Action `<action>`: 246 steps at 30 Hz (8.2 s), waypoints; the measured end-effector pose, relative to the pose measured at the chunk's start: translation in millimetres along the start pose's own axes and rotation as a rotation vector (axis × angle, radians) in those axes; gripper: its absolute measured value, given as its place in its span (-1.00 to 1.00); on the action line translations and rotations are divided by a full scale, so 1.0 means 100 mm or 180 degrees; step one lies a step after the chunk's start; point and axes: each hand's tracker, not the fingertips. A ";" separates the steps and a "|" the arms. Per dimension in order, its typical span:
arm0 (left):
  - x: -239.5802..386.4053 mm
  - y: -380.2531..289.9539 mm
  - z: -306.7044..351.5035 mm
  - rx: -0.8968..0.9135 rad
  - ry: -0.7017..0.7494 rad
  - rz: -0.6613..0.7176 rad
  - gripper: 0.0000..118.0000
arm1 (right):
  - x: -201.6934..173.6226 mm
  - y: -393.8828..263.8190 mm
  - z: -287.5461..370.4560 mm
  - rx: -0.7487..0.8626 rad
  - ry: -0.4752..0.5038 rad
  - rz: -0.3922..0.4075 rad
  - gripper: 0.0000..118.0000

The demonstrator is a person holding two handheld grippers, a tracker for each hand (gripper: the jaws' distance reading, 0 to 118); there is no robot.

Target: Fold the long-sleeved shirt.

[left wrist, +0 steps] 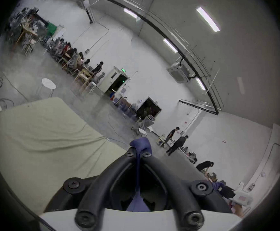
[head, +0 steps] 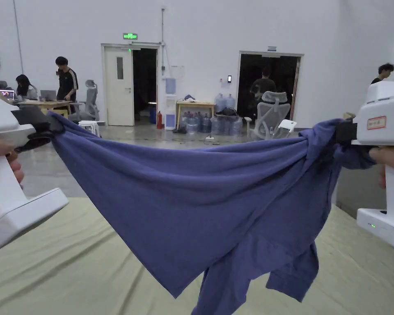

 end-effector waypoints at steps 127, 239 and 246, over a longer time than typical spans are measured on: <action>-1.11 -3.26 2.37 -0.1510 0.0834 -0.0863 -0.97 | -0.41 -2.91 1.42 -0.0783 0.0778 0.0650 -0.91; -2.03 -3.69 2.52 -0.2831 0.0650 -0.0757 -0.71 | 0.44 -4.97 1.59 -0.3025 0.0444 -0.0099 -0.91; -1.88 -3.50 2.41 -0.2404 0.0591 -0.0845 0.92 | 0.51 -4.81 1.47 -0.2440 0.0206 0.0002 0.88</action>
